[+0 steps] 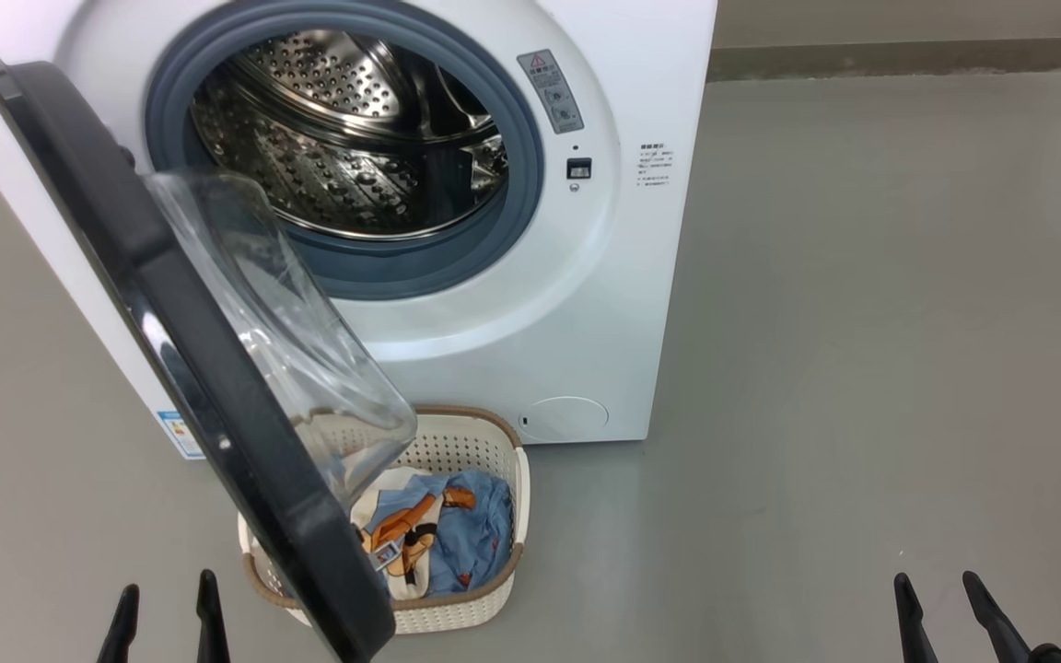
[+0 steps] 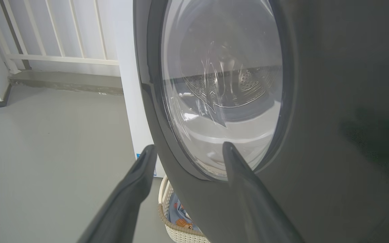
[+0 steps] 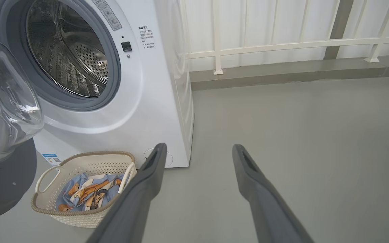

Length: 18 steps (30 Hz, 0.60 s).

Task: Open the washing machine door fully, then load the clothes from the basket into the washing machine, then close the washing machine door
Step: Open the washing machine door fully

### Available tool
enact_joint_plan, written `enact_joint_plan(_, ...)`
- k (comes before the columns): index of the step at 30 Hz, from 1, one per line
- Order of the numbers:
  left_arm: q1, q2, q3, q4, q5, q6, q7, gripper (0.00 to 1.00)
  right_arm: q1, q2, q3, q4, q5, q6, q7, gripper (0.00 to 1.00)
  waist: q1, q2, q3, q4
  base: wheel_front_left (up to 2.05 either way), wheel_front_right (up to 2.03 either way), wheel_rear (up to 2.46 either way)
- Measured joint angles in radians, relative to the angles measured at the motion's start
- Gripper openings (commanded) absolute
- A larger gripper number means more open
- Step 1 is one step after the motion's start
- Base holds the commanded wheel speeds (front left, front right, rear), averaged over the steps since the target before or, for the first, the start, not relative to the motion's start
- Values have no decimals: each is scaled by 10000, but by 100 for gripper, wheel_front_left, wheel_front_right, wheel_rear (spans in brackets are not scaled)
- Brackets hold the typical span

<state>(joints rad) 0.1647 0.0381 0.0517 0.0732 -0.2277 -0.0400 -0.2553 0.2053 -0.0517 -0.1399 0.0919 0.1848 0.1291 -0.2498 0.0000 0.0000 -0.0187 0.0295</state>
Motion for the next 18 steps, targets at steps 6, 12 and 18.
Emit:
enact_joint_plan(6,1,0,8,21,-13,-12,0,100,2,29,-25,10,-82,0,0,100,0,0,-125,74,0,0,0)
enact_joint_plan(12,28,0,40,236,-253,-109,0,0,52,50,-35,8,-178,0,0,100,0,0,-232,134,0,0,0)
enact_joint_plan(18,42,0,307,351,-504,-61,0,0,206,65,-50,-4,-178,0,0,100,0,0,-254,140,0,0,0)
